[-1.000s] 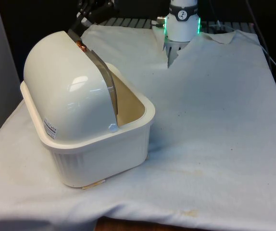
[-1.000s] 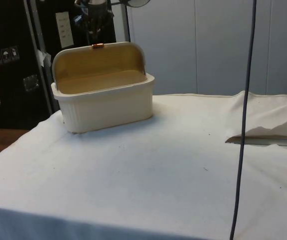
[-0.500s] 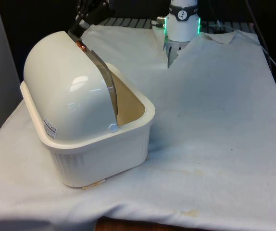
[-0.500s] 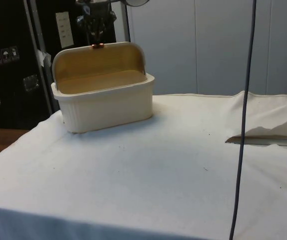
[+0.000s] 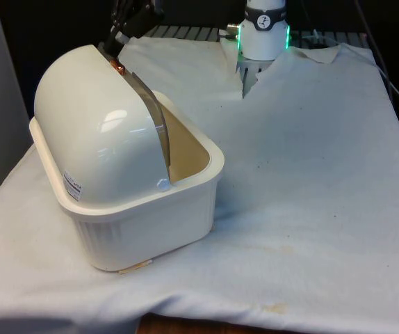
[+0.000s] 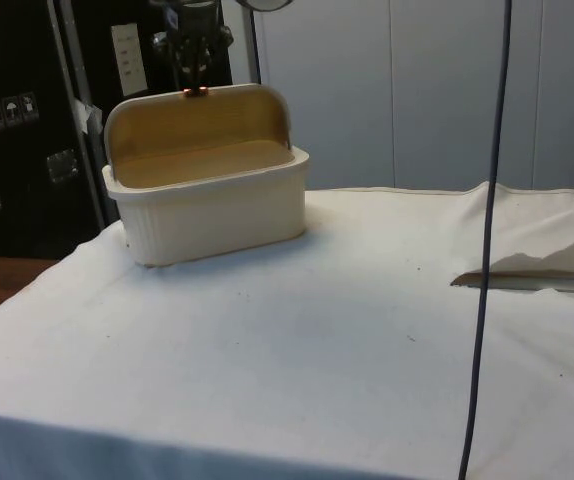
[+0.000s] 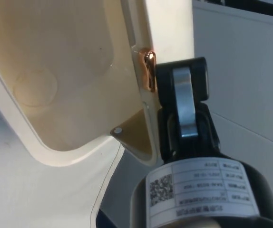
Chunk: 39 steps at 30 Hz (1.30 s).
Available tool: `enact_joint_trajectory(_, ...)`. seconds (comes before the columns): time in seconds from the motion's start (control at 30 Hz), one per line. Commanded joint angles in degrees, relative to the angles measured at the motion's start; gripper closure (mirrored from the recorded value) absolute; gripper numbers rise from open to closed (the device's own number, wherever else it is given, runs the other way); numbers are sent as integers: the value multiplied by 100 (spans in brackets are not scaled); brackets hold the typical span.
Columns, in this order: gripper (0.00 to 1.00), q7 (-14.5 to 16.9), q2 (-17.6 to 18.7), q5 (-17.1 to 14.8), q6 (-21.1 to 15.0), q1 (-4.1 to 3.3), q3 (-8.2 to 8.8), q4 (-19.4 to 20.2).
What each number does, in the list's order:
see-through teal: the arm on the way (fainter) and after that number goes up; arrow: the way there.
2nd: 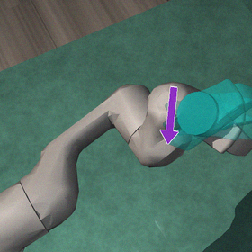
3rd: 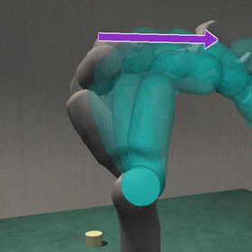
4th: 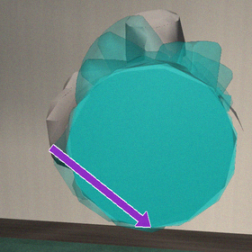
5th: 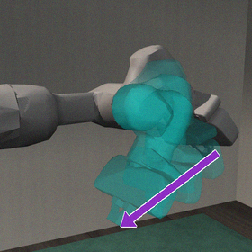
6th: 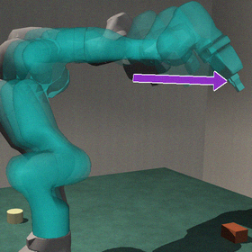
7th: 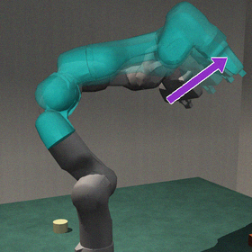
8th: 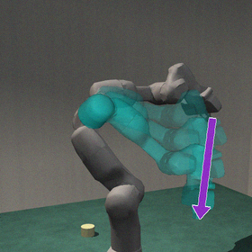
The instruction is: Open the lid, then close it.
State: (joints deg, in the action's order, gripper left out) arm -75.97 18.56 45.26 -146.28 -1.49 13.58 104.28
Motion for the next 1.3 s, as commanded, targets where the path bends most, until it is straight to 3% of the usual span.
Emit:
enact_joint_trajectory(0.0,100,115,23,-120,-23,46,-46,-23)
enact_joint_trajectory(0.17,100,172,11,-149,40,46,-11,-126)
enact_joint_trajectory(0.2,100,29,29,0,17,0,46,-138)
enact_joint_trajectory(0.23,100,189,11,-155,52,46,-6,-155)
enact_joint_trajectory(0.5,100,109,52,-46,115,-6,63,-229)
enact_joint_trajectory(0.53,100,132,74,-138,126,17,34,-229)
enact_joint_trajectory(1.27,100,-69,321,-241,241,6,52,-413)
